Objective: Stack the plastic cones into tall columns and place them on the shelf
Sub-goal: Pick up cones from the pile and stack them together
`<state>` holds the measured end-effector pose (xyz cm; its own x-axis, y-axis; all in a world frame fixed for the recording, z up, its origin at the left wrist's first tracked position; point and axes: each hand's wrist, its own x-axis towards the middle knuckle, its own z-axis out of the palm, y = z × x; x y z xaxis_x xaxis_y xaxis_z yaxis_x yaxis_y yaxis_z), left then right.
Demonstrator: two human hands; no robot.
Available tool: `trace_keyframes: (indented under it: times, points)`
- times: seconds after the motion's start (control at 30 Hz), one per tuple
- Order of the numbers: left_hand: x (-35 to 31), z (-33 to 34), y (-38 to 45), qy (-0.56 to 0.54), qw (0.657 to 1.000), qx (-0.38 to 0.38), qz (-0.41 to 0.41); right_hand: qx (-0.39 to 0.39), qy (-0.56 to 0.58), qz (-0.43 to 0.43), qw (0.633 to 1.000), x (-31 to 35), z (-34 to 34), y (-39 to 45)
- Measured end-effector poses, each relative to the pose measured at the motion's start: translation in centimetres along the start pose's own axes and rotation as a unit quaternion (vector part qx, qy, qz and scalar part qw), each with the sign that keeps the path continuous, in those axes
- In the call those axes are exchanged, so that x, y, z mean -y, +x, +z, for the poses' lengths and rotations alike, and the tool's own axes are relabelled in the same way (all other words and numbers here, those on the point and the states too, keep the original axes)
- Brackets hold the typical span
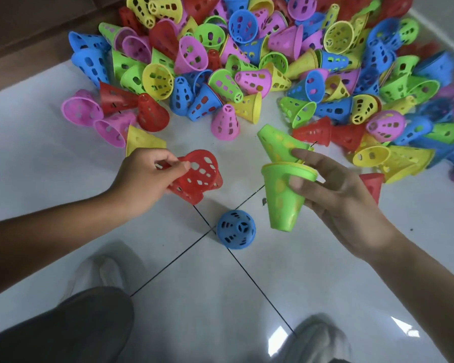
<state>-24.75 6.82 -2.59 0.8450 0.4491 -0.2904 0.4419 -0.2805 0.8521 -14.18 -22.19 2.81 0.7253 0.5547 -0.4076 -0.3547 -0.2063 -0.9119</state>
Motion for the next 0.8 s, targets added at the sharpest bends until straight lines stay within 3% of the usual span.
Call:
trace_keyframes:
  times: [0.3,0.47,0.6,0.8]
  points:
    - [-1.0,-0.5,-2.9,0.012,0.999,-0.025,0.027,0.095,0.207,0.014,0.974,0.3,0.6,-6.4]
    - [-1.5,-0.2,-4.5,0.057,0.995,-0.058,0.060,0.182,0.390,0.076,0.900,-1.2,1.4,-7.5]
    - [-2.0,0.0,-5.8,0.086,0.991,-0.067,0.071,0.184,0.388,0.071,0.900,-2.8,2.6,-7.4]
    - [-1.9,-0.2,-6.6,0.095,0.990,-0.075,0.070,0.162,0.295,0.094,0.937,-3.7,3.0,-7.1]
